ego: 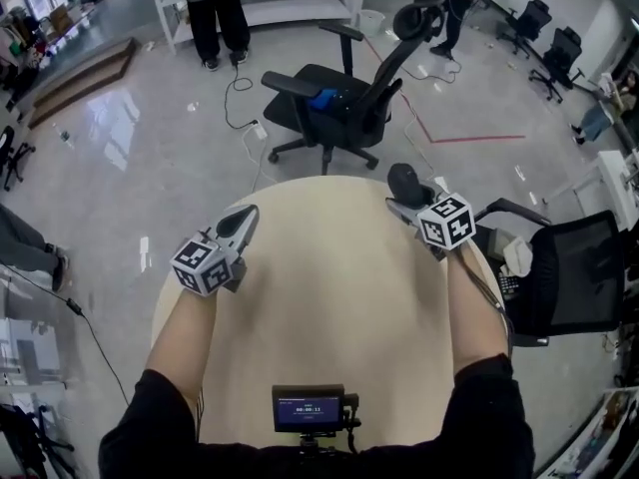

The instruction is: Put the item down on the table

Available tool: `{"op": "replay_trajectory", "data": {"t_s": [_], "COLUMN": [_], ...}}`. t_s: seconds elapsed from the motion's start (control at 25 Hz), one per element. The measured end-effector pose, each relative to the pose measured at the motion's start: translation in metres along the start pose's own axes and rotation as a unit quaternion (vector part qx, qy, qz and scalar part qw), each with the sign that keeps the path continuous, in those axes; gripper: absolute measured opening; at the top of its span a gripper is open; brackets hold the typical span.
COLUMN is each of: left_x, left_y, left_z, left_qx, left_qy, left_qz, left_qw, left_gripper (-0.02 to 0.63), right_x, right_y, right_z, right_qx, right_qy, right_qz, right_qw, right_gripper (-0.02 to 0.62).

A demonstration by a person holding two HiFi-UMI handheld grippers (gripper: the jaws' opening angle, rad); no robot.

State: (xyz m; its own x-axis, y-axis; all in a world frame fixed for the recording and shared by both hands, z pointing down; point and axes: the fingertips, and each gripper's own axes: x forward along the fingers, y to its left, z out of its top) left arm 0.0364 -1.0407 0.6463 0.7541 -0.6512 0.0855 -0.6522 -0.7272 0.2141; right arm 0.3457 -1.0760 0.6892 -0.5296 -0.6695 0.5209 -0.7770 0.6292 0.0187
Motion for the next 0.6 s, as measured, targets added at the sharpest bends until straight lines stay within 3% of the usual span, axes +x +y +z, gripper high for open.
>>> {"op": "replay_trajectory", "data": {"t_s": [0.2, 0.6], "left_x": [0.019, 0.033], "left_y": [0.011, 0.005], "left_z": [-0.044, -0.061], "left_qx": [0.003, 0.037], "left_qy": [0.013, 0.008], "left_qz": [-0.004, -0.025], "left_qw": [0.9999, 0.999], "left_gripper": [-0.003, -0.003], "right_x": [0.055, 0.105], "right_y": [-0.015, -0.015], "right_z": [-0.039, -0.07], "right_qx": [-0.025, -0.142], "right_qy": [0.038, 0.131], "right_qz": [-0.004, -0.018], "right_qw": [0.999, 0.981], "right_gripper": [0.272, 0.272]}}
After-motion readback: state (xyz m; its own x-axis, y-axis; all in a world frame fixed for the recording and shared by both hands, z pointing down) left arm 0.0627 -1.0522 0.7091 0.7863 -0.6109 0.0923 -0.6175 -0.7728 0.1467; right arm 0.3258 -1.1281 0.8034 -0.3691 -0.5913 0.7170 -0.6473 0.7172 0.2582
